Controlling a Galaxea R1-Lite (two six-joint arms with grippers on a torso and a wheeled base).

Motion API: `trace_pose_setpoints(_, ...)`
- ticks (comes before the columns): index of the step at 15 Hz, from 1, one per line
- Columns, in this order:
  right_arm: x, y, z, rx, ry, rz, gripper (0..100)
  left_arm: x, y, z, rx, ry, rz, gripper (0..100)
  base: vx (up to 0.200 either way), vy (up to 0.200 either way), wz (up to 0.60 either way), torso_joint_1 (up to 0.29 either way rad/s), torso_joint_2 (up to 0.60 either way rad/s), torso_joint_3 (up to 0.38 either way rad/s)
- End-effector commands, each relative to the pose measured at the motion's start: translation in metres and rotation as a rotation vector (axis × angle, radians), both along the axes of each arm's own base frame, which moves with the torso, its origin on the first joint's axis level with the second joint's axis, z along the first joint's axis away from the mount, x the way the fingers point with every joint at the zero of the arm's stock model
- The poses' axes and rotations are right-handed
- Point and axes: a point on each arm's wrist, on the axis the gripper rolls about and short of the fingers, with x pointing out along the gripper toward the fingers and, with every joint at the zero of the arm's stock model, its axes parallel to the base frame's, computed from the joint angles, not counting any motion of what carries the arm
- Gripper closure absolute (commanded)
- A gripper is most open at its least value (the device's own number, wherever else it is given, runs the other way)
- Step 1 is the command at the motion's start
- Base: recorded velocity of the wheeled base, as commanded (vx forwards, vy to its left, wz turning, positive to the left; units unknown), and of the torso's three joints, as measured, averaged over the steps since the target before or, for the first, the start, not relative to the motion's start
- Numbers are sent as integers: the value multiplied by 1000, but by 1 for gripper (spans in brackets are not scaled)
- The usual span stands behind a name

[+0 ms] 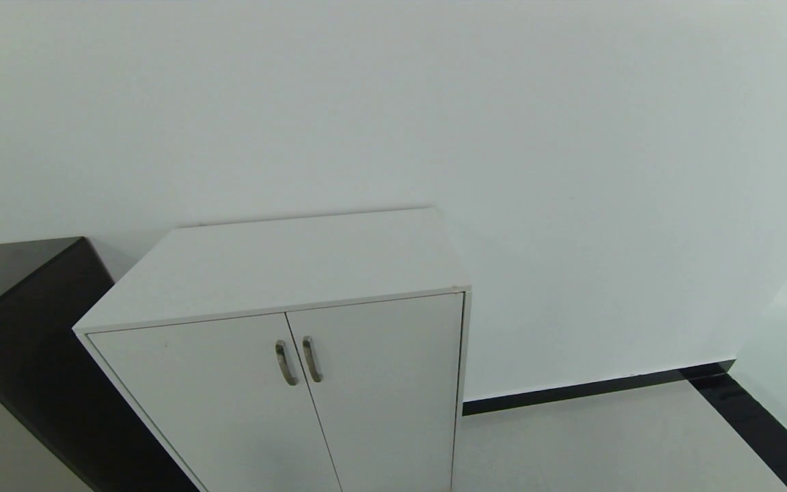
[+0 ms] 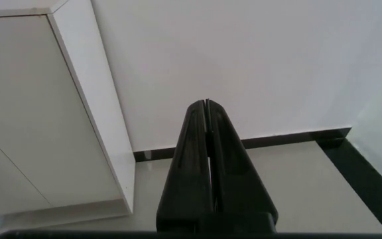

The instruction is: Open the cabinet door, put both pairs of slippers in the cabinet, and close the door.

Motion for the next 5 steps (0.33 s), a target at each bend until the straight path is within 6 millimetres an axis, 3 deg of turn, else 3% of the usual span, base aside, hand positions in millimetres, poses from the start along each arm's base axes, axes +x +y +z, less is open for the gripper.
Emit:
trace_pose_setpoints(1,0,0,0,2,2,2,100,0,0,0,-1,0,0,100,0,0,0,0,0,0)
trace_pose_setpoints(5,0,0,0,-1,2,0,100,0,0,0,-1,0,0,100,0,0,0,0,0,0)
